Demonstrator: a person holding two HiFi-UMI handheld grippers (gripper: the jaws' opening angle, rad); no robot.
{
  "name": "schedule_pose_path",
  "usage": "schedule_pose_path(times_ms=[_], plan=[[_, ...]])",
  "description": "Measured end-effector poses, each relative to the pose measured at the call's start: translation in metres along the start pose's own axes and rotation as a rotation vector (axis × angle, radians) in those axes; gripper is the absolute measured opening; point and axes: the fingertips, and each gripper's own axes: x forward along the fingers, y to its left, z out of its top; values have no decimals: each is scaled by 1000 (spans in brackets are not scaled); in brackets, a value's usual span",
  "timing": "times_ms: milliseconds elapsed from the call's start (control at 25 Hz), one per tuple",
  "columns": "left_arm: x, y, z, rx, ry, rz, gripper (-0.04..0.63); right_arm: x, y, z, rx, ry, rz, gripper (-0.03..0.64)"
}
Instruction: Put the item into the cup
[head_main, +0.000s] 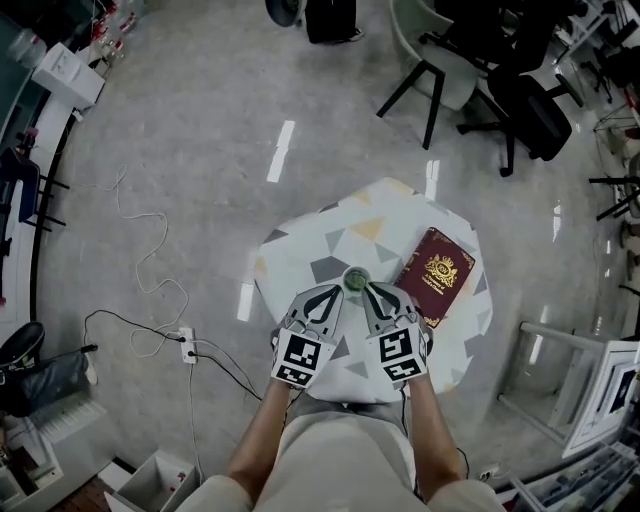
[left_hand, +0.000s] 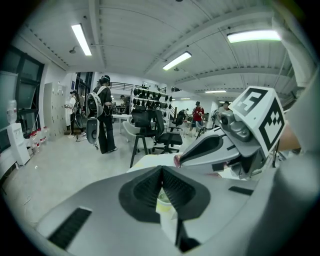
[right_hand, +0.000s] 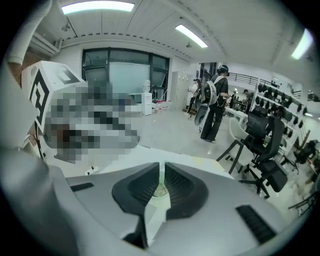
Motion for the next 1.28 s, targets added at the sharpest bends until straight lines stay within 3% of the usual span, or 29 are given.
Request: schedule_pose_path(times_ms=[560, 1280], plan=[[-46, -35, 82, 77, -168, -56, 11, -124, -21, 61, 112, -333, -216, 25], [-59, -39, 80, 103, -172, -101, 11, -145, -10, 56, 144, -340, -299, 21]])
